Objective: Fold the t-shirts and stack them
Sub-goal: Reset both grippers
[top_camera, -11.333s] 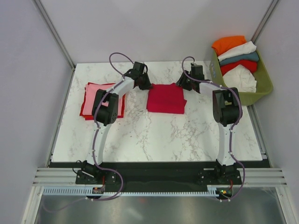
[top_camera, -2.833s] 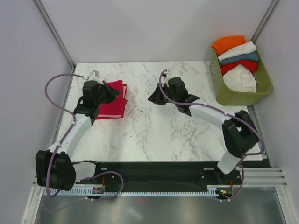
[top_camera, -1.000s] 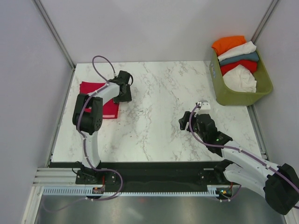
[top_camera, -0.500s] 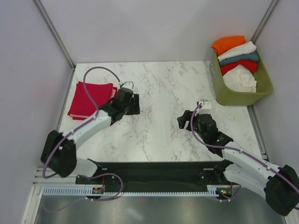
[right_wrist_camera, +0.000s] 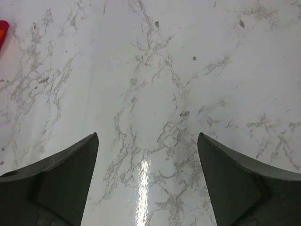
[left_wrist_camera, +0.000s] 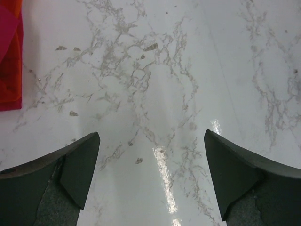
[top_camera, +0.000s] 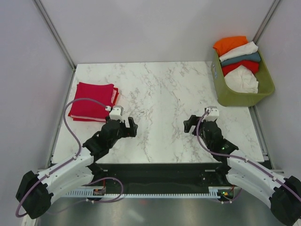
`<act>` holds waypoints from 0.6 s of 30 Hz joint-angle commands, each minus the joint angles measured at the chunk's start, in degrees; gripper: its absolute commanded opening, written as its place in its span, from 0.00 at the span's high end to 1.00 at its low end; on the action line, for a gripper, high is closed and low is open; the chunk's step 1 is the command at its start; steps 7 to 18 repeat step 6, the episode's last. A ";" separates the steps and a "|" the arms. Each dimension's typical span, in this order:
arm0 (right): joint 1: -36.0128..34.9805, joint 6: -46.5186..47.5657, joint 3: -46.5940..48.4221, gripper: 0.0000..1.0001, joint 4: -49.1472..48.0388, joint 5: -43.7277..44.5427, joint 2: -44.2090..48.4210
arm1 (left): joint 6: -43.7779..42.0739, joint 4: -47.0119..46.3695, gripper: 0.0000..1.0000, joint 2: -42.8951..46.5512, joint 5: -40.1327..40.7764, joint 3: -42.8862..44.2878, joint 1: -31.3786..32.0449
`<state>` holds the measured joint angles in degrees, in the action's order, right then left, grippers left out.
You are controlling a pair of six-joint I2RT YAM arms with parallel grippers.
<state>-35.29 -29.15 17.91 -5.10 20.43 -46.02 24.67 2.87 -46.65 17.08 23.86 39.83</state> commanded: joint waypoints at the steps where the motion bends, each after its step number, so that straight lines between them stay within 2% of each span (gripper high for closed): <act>1: -0.04 0.85 -1.73 0.05 -2.09 2.34 2.86 | 2.92 -0.59 0.00 -0.10 7.68 -1.18 -0.11; 3: -0.04 0.85 -2.62 0.05 -3.42 1.64 3.30 | 3.72 0.64 0.00 -1.24 9.45 -1.27 -0.19; 18: 0.04 1.28 -2.71 0.04 -4.39 0.75 2.95 | 3.73 -0.92 0.00 -0.29 7.62 -1.62 -0.11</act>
